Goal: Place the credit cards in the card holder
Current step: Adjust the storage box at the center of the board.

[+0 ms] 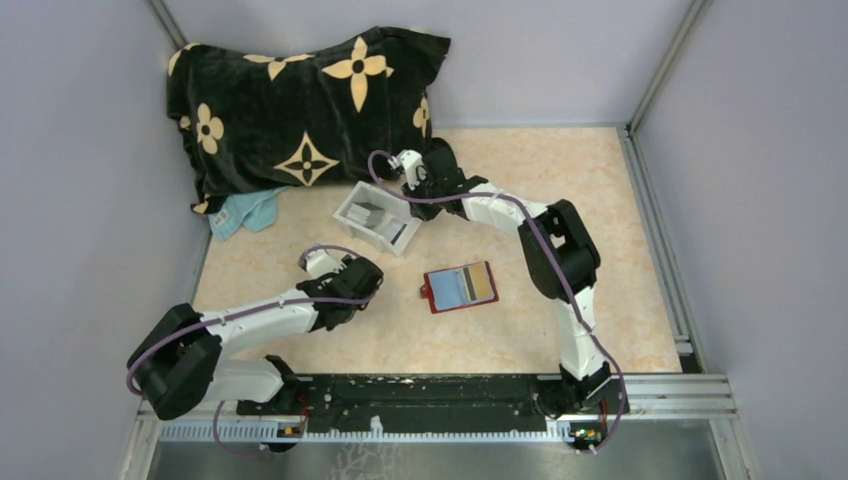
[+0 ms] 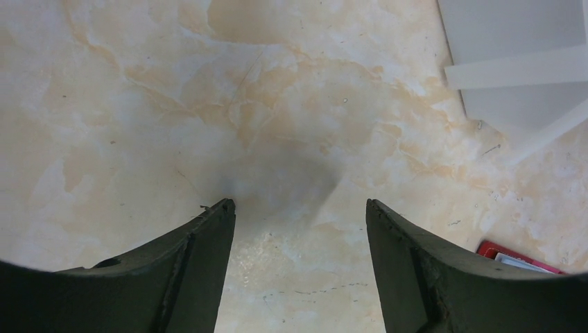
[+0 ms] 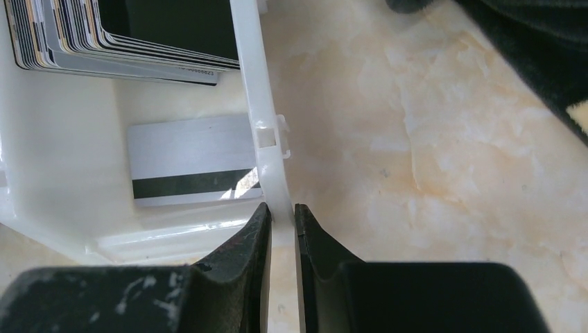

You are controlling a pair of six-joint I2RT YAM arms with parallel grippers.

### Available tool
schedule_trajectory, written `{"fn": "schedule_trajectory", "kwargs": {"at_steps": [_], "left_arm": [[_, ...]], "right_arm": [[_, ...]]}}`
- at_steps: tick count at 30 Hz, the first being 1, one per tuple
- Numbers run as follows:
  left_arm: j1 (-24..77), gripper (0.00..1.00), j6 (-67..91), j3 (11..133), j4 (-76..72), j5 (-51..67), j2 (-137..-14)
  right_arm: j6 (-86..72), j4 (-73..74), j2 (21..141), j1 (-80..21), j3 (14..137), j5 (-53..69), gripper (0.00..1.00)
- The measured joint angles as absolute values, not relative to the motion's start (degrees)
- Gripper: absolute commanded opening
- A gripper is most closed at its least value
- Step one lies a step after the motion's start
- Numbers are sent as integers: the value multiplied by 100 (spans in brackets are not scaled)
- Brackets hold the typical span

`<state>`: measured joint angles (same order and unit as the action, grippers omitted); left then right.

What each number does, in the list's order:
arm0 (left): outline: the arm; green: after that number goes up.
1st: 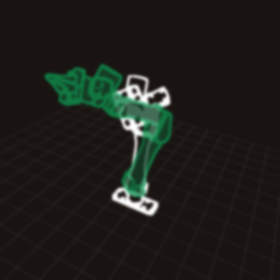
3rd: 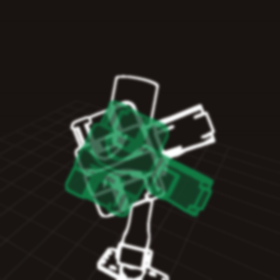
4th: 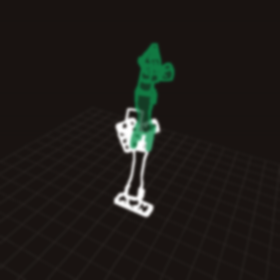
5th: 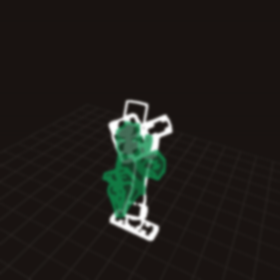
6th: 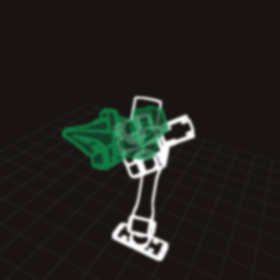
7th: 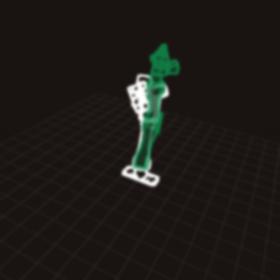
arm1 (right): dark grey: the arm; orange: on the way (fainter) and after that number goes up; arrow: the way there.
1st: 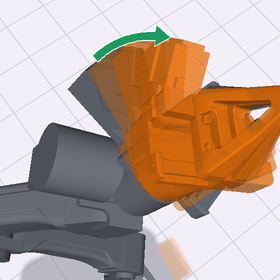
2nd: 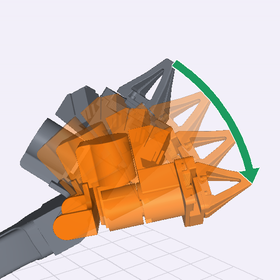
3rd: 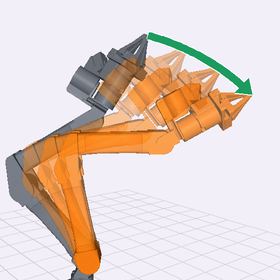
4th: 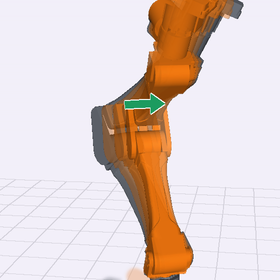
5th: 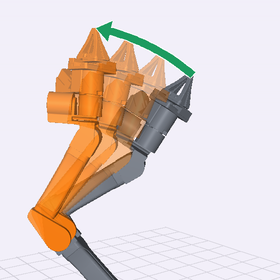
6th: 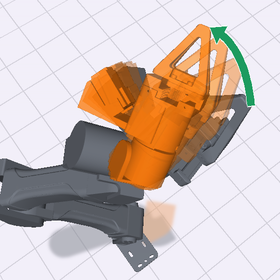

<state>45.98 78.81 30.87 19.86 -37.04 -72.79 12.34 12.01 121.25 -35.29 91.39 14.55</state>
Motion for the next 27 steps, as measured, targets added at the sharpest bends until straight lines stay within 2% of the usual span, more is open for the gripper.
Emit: {"fn": "schedule_trajectory", "kwargs": {"at_steps": [25,27], "left_arm": [[4598,76,7642,3247,2117,-3979,-7155],[4598,76,7596,3323,2095,-4005,-7231]], "right_arm": [[-416,1149,10608,-3350,7172,-141,5],[-521,1107,10497,-3350,7024,-196,11]]}}
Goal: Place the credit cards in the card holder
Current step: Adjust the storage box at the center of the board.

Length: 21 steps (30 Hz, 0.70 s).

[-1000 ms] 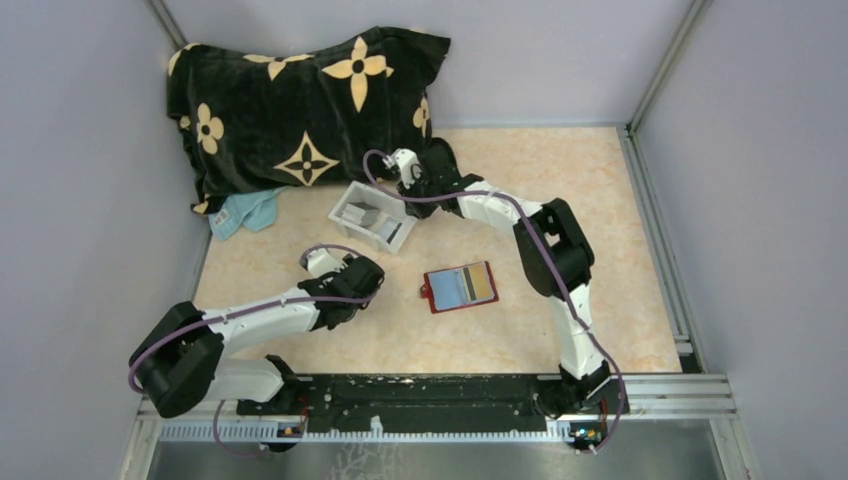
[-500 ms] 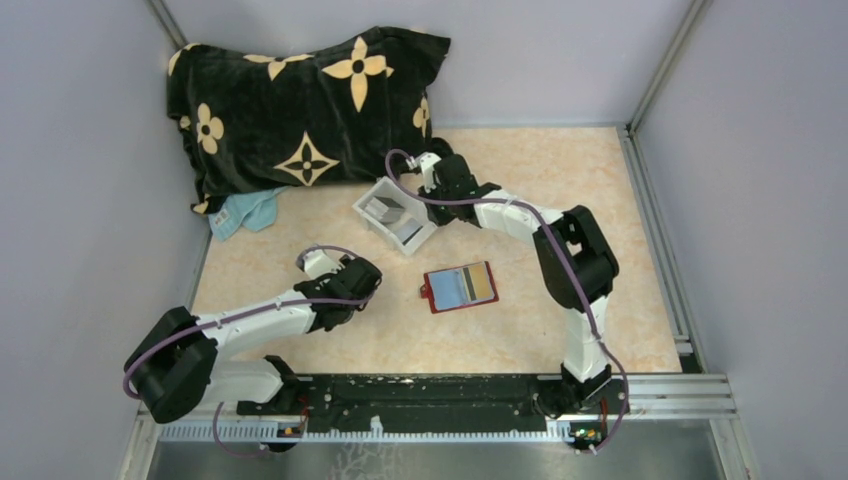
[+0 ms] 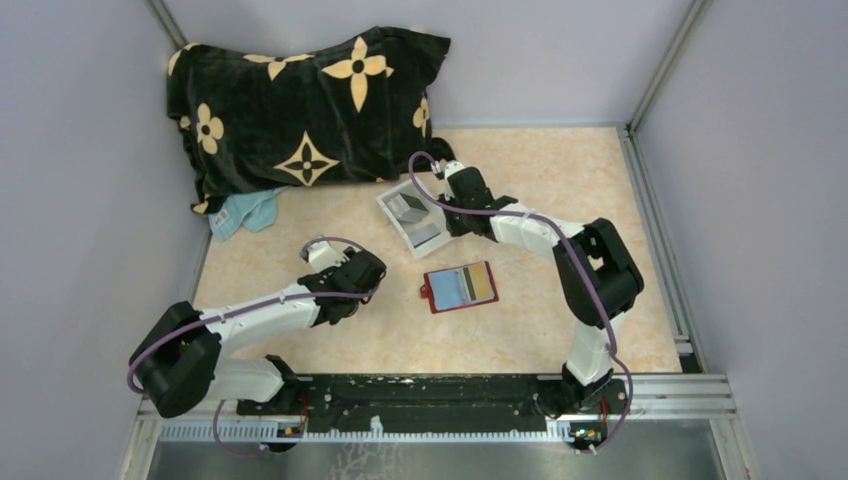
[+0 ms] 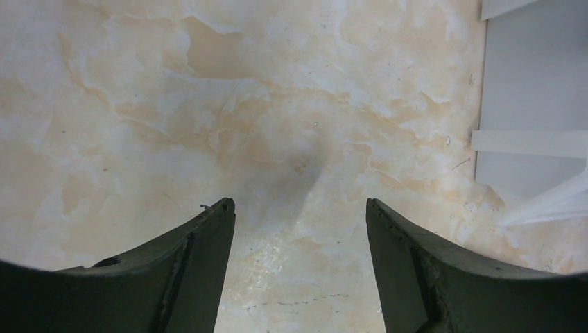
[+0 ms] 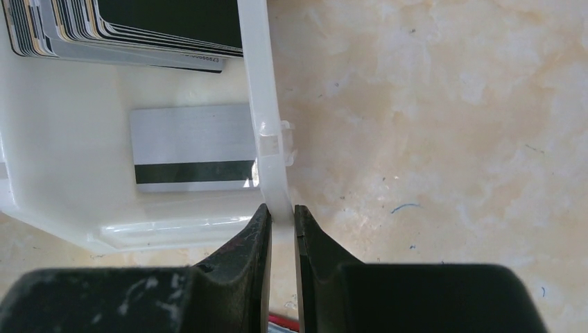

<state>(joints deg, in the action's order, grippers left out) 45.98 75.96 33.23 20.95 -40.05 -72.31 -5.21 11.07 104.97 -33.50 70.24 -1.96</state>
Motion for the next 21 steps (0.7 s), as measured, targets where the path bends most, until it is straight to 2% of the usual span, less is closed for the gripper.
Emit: {"fn": "schedule_trajectory", "kwargs": {"at_steps": [1,6,8,14,18,21], "left_arm": [[4595,76,7570,3374,2088,-4027,-7290],[4547,76,7384,3618,2010,-4101,-7616],[4501,76,7314,3691,1938,-4112,-7712],[4213,75,7006,3793,1573,-4064,-7898],[3953,75,6707,3802,1221,-3892,-7994],[3776,78,6458,3800,886,-3706,-7999]], "right_arm": [[-565,1100,10447,-3350,6963,-215,15],[-716,1184,10300,-3347,6820,-272,51],[-714,1293,10250,-3347,6823,-296,58],[-596,1769,10147,-3365,7050,-344,59],[-449,2012,10147,-3400,7559,-346,59],[-340,2174,10151,-3439,8068,-336,58]]}}
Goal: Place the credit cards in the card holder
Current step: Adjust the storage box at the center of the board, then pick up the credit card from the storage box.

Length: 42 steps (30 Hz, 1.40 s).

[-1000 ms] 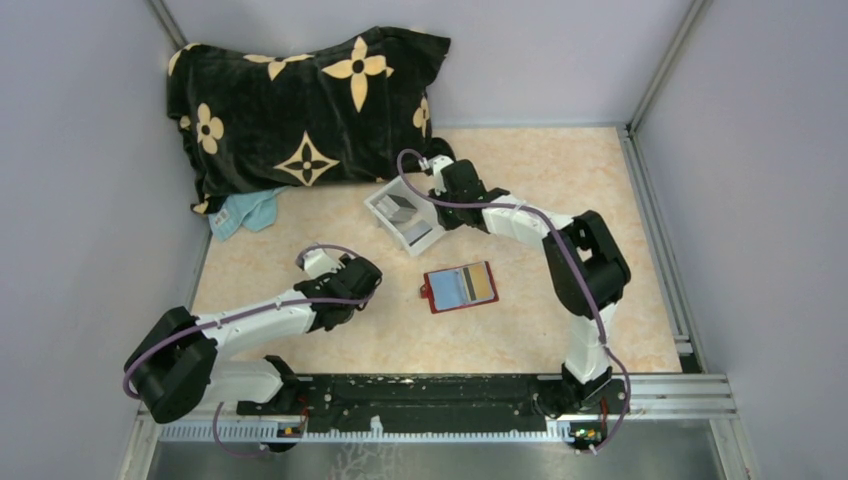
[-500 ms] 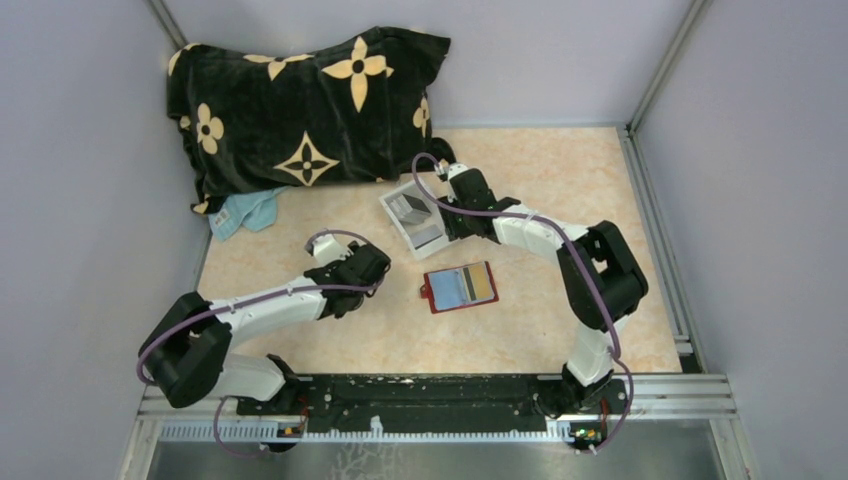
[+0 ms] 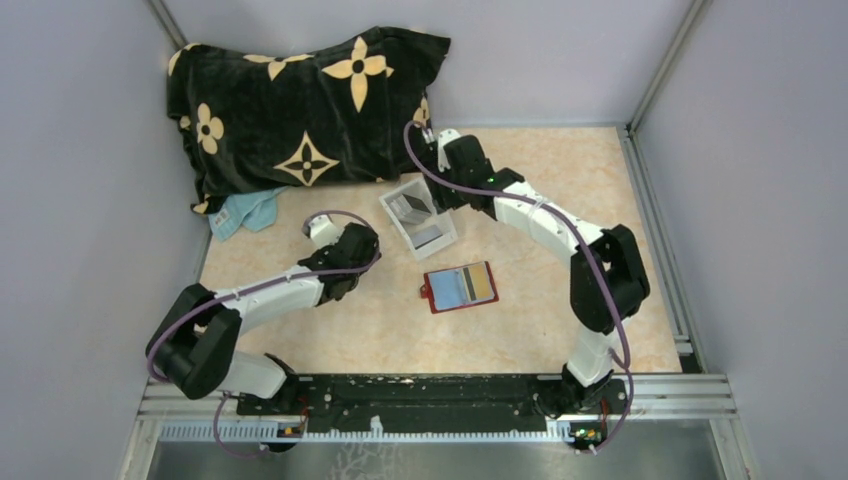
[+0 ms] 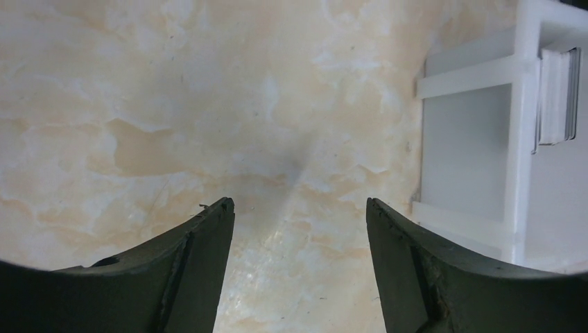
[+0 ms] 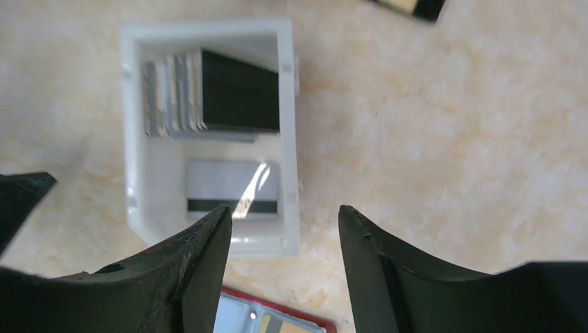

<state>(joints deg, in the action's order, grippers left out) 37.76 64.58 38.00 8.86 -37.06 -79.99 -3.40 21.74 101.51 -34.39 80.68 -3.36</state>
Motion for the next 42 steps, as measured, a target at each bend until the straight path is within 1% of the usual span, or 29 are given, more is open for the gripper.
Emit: {"fn": "schedule_trajectory", "kwargs": {"at_steps": [3,6,10,14,24,42], "left_arm": [[3610,84,6226,3802,598,-3518,-8005],[3474,87,6071,3802,434,-3361,-8023],[3323,90,5940,3802,255,-3144,-8068],[3205,90,5843,3793,47,-2899,-8103],[3011,89,5660,3730,-489,-2381,-8287],[2934,89,5433,3903,-803,-1824,-8866]], "right_arm": [[-248,2322,10261,-3474,8731,-257,58],[-191,2370,10584,-3487,9426,-95,58],[-154,2480,11159,-3511,10051,143,57],[-163,2633,11738,-3566,10381,434,57],[-276,2893,12536,-3612,10984,932,57],[-687,2801,12932,-3540,11078,1334,55]]}}
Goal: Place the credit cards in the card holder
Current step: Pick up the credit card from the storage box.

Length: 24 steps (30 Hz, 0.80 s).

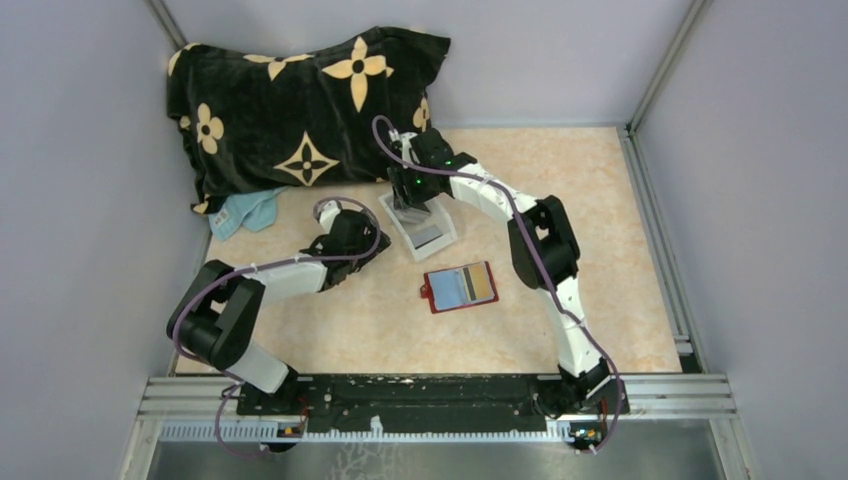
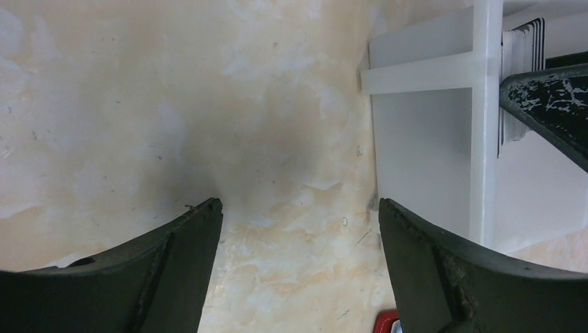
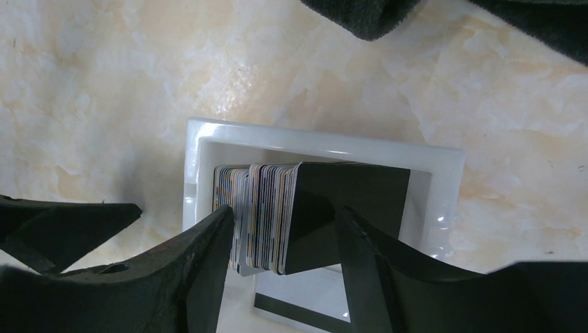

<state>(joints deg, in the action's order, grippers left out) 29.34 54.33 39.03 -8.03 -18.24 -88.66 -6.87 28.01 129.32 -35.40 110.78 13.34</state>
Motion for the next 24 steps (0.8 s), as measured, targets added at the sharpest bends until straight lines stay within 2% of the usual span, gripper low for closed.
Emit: {"fn": "schedule_trajectory", "kwargs": {"at_steps": [8,24], "left_arm": [[2915,89,5408,4007,-875,-1710,-8995],[2912,88,5365,4346,-950,-1444,-9345]], "right_arm": [[-967,2685,12967,-3430,11061,1542,50],[-1310,2357,12962,-3352,10910,1831,46]]}}
